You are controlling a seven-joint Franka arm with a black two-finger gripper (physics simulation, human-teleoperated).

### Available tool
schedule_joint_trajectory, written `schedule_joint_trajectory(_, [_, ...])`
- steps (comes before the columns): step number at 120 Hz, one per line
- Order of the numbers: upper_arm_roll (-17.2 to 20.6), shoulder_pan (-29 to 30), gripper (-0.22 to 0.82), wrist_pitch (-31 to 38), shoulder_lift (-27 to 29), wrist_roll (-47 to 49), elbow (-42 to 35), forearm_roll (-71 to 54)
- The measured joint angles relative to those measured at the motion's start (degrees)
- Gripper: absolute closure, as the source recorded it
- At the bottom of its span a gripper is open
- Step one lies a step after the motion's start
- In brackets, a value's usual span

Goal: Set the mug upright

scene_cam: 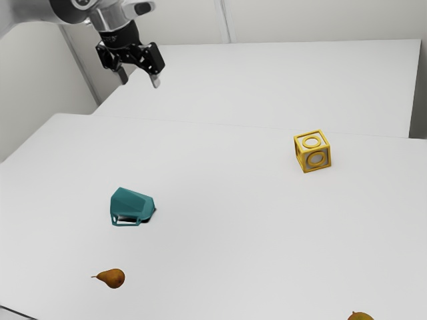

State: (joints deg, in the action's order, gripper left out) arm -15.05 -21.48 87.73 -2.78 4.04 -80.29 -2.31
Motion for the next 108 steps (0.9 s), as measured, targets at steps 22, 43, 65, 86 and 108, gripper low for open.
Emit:
schedule_joint_trajectory(22, [-0.8, -0.9, 0.02, 0.2, 2.0, -0.3, -3.4, 2.0])
schedule_joint_trajectory(43, [-3.7, 8.0, 0.02, 6.1, 18.1, -2.0, -28.7, 8.8])
schedule_joint_trajectory(65, [-4.5, 23.0, 0.02, 11.9, 16.4, -9.0, -39.5, 19.2])
schedule_joint_trajectory(86, [-6.8, 32.6, 0.02, 15.1, -4.6, -22.3, -34.6, 34.4])
schedule_joint_trajectory(108, [-8.6, 32.6, 0.02, 15.5, -15.0, -39.0, -29.3, 48.1])
